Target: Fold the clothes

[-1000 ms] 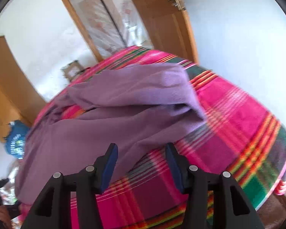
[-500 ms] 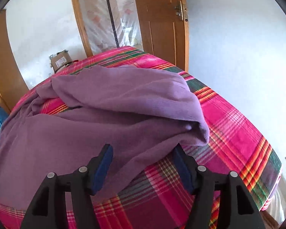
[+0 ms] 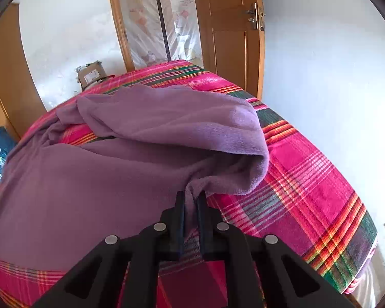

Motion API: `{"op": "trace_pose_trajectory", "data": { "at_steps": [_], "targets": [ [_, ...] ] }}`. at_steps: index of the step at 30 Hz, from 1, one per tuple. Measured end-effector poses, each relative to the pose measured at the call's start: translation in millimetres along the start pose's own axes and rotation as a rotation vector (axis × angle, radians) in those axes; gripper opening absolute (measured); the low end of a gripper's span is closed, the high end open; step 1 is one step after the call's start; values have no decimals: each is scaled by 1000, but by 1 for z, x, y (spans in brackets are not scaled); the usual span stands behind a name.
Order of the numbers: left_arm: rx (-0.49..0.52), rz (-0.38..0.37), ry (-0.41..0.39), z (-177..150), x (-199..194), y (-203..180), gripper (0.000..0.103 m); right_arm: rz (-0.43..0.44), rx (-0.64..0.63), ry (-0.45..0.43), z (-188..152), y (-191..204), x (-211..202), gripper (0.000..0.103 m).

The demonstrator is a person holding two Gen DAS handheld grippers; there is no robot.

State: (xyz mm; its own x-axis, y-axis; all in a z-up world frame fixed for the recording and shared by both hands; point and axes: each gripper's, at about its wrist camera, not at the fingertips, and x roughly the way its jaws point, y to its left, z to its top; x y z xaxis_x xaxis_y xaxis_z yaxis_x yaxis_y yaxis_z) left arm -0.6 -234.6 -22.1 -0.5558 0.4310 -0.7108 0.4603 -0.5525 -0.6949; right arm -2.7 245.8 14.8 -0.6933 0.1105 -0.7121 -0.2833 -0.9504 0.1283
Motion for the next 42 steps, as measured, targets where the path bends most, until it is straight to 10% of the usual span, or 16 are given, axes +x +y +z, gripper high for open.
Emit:
{"op": "trace_pose_trajectory", "data": {
  "at_steps": [27, 31, 42],
  "targets": [
    [33, -59, -68, -5, -23, 1, 4, 123, 33, -53, -3, -15, -46, 8],
    [1, -26, -75, -4, -18, 4, 25, 129, 31, -48, -3, -15, -43, 8],
    [-6, -73, -15, 8, 10, -11, 28, 129, 36, -24, -7, -14, -34, 8]
  ]
}}
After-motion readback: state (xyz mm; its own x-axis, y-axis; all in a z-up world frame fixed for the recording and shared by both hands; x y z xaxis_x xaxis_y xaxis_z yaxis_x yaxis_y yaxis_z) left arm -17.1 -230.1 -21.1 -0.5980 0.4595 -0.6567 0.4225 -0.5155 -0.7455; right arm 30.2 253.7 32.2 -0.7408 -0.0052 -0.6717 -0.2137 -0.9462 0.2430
